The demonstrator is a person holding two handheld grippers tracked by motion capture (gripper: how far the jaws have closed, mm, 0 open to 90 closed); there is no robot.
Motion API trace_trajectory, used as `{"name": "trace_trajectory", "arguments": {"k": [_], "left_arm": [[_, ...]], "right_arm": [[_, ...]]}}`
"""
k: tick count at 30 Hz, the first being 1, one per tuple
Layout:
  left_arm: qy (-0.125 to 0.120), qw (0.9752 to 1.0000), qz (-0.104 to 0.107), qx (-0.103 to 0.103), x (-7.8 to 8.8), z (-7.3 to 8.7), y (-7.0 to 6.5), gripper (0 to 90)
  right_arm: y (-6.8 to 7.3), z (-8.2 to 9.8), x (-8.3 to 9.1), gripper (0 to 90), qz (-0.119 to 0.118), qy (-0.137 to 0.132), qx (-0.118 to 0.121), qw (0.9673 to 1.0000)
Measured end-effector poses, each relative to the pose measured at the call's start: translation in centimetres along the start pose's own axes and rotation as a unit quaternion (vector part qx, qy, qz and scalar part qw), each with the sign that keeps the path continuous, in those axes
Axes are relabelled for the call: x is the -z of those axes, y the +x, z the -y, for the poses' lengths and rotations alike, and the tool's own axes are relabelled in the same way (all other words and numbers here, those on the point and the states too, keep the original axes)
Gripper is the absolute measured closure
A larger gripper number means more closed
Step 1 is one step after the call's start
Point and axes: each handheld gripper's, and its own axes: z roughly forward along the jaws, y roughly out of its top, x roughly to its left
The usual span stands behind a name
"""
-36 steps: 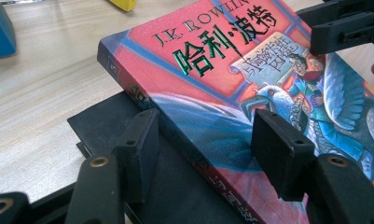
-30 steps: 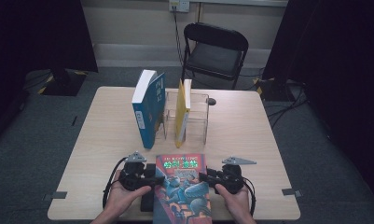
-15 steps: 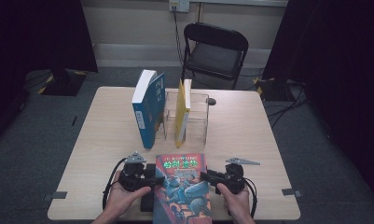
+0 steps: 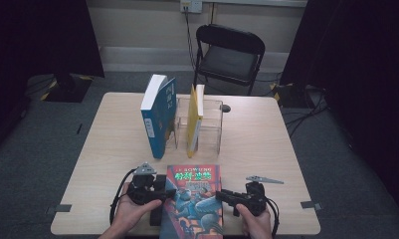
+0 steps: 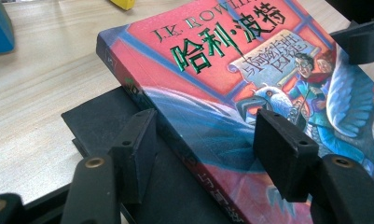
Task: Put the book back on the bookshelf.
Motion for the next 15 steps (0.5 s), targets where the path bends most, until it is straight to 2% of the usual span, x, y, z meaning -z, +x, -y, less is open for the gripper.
{"name": "trace_trajectory", "arguments": {"k": [5, 11, 15], "left_arm": [[0.003, 1.0000, -0.002, 0.002, 0.1, -0.1, 0.1, 40.1], [0.002, 0.9999, 0.008, 0.013, 0.5, 0.1, 0.8, 45.5], [-0.001, 0.9999, 0.004, 0.015, 0.5, 0.1, 0.6, 46.0]], "right_arm": [[-0.4, -0.1, -0.3, 68.0, -0.001, -0.004, -0.013, 0.9999], [-0.4, -0.9, -1.4, 68.1, 0.024, -0.018, 0.009, 0.9995], [-0.3, -1.1, -1.6, 67.5, 0.030, -0.020, 0.007, 0.9993]]}}
